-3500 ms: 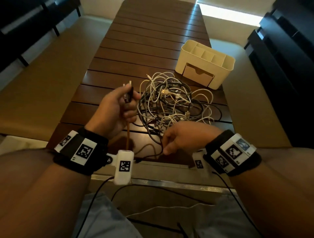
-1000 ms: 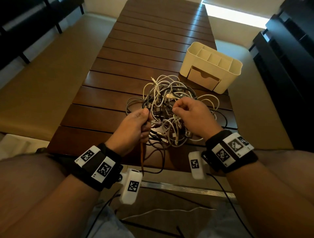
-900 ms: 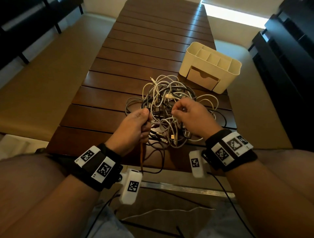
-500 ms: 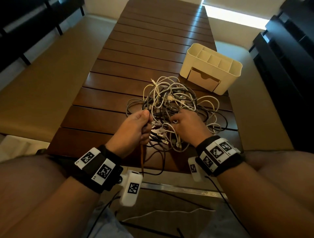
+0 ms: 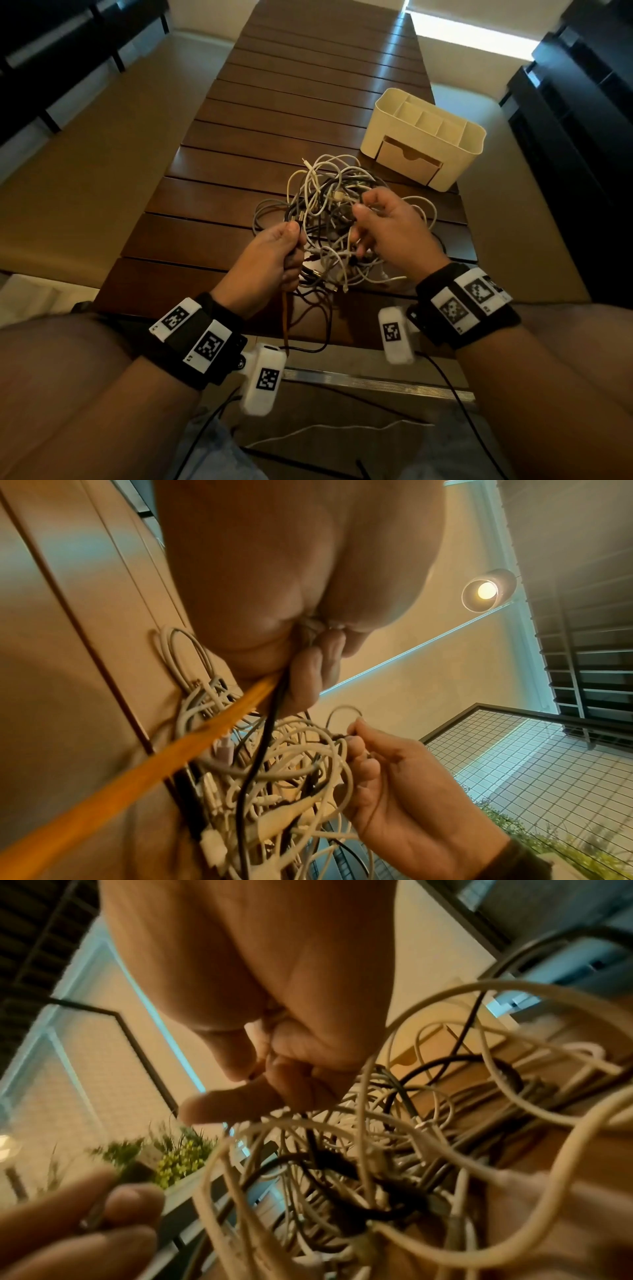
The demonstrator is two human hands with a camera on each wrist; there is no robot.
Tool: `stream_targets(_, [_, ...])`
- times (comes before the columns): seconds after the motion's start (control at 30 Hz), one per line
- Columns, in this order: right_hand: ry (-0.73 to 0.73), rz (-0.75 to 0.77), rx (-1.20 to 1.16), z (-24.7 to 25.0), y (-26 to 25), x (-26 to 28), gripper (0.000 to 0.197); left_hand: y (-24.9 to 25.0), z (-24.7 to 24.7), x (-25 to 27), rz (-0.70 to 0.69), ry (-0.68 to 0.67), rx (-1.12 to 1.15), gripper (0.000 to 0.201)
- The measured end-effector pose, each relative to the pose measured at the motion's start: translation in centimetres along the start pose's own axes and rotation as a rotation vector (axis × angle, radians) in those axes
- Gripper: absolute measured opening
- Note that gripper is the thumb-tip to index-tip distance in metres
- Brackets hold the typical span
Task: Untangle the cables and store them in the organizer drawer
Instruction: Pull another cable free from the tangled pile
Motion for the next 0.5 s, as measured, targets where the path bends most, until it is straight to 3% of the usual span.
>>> stream_targets(0.1, [-0.049, -0.089, -0.142, -0.5, 0.4, 0.1, 0.014, 0.0, 0.1, 0.0, -0.001, 0.009, -0.002, 0.033])
stream_targets(0.37, [-0.115, 0.062, 0.016, -1.2, -1.3, 0.4, 0.010, 0.2, 0.2, 0.1, -0.012, 0.016, 0.016, 0.032])
stream_targets(0.5, [-0.088, 0.023, -0.136, -0.2, -1.1, 0.3, 0.014, 0.4, 0.4, 0.0, -0.034, 0.025, 0.040, 0.031])
Point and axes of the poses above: each hand's wrist, its own x-axis away from the middle knuckle, its own z-axis out of the back of the hand, y = z × x, the point moved 10 cm from there along -x, towards the middle knuckle, and after that the axes turned 8 degrees about -y, right-handed, at the moved point
